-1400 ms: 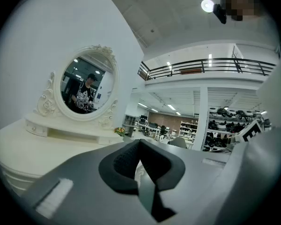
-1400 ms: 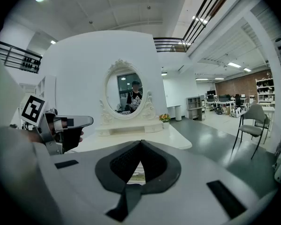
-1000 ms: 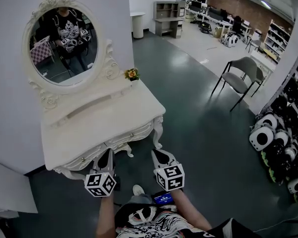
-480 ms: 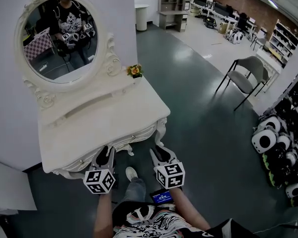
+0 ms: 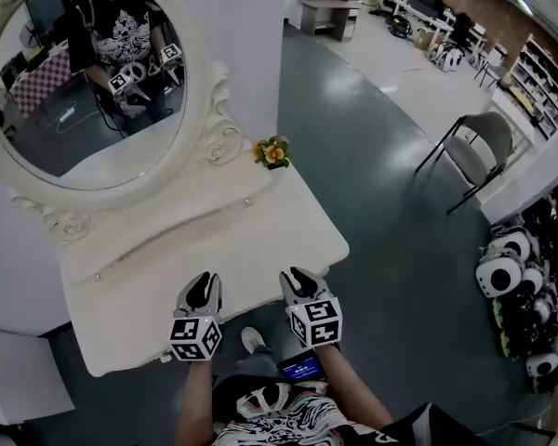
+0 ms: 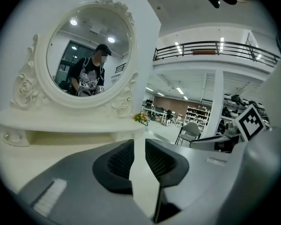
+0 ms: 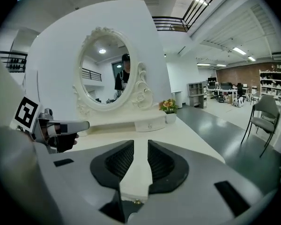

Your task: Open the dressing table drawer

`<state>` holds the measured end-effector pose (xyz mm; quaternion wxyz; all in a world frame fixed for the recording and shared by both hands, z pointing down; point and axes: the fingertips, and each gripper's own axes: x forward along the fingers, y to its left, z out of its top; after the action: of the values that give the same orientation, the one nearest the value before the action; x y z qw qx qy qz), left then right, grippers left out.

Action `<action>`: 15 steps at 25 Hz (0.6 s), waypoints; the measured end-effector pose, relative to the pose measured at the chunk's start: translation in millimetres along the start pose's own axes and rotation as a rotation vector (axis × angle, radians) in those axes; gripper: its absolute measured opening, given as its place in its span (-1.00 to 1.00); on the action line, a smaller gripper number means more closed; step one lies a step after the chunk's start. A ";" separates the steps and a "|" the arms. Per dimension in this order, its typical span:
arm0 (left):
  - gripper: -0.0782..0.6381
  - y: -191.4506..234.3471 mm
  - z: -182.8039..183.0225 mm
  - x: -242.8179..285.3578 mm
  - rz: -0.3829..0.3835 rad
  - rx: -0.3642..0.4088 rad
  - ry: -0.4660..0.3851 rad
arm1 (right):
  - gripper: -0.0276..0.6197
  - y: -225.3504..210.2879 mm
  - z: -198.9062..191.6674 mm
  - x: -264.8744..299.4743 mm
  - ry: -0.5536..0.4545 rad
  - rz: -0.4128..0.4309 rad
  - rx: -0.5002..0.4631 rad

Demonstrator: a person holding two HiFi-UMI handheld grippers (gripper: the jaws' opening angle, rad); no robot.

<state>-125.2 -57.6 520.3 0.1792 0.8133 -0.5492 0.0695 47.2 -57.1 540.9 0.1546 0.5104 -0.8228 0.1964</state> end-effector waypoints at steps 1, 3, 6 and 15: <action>-0.59 8.5 2.4 12.7 -0.010 0.008 0.009 | -0.63 0.1 5.3 15.9 0.009 -0.002 -0.009; -0.62 24.0 4.7 34.9 -0.029 0.018 0.027 | -0.63 -0.6 12.6 43.9 0.025 -0.011 -0.022; -0.62 42.0 9.5 60.5 -0.051 0.002 0.037 | -0.63 -4.5 24.7 74.2 0.035 -0.028 -0.028; -0.65 64.8 16.6 106.4 -0.073 -0.015 0.060 | -0.61 -13.0 53.7 120.4 0.039 -0.048 -0.057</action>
<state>-144.9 -177.7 551.8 0.2039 0.8290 -0.5140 0.0833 4.2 -182.0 550.9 0.1900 0.5215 -0.8123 0.1791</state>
